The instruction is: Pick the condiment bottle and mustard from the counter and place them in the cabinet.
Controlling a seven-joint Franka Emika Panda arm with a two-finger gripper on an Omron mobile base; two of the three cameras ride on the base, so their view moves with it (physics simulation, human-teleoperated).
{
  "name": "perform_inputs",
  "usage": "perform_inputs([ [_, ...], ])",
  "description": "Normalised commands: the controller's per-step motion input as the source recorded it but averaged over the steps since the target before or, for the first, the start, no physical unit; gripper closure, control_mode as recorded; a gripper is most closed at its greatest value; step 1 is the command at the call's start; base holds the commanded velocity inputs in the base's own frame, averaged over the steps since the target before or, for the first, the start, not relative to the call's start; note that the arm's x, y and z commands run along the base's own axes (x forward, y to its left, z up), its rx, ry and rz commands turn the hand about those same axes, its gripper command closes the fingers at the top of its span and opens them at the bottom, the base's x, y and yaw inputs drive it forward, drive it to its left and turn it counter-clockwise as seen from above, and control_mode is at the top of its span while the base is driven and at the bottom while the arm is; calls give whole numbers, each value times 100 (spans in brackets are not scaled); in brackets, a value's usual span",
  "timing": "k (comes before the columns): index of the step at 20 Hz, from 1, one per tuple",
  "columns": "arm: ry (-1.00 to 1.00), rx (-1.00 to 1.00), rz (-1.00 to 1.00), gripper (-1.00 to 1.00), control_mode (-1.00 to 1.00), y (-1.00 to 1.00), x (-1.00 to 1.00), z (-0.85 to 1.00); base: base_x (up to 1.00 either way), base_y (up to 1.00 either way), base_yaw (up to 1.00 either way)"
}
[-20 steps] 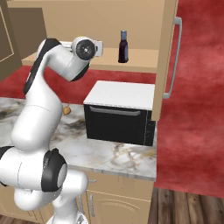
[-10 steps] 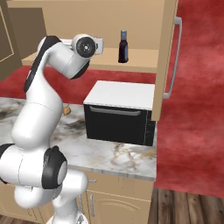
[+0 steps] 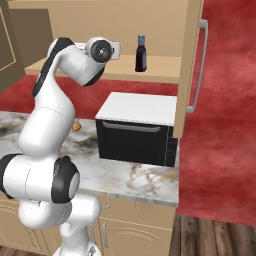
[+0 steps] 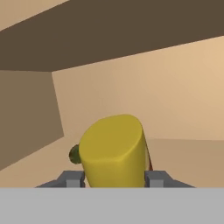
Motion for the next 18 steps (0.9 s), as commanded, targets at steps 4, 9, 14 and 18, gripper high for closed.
perform_inputs([
  [4, 0, 0, 0, 100, -100, -4, 33, 0, 0, 0, 0],
  [9, 0, 0, 0, 100, -100, -1, 24, -9, 0, 0, 0],
  [14, 0, 0, 0, 100, -100, 0, 23, -25, 0, 0, 0],
  [18, 0, 0, 0, 100, -100, 0, 28, -33, 0, 0, 0],
])
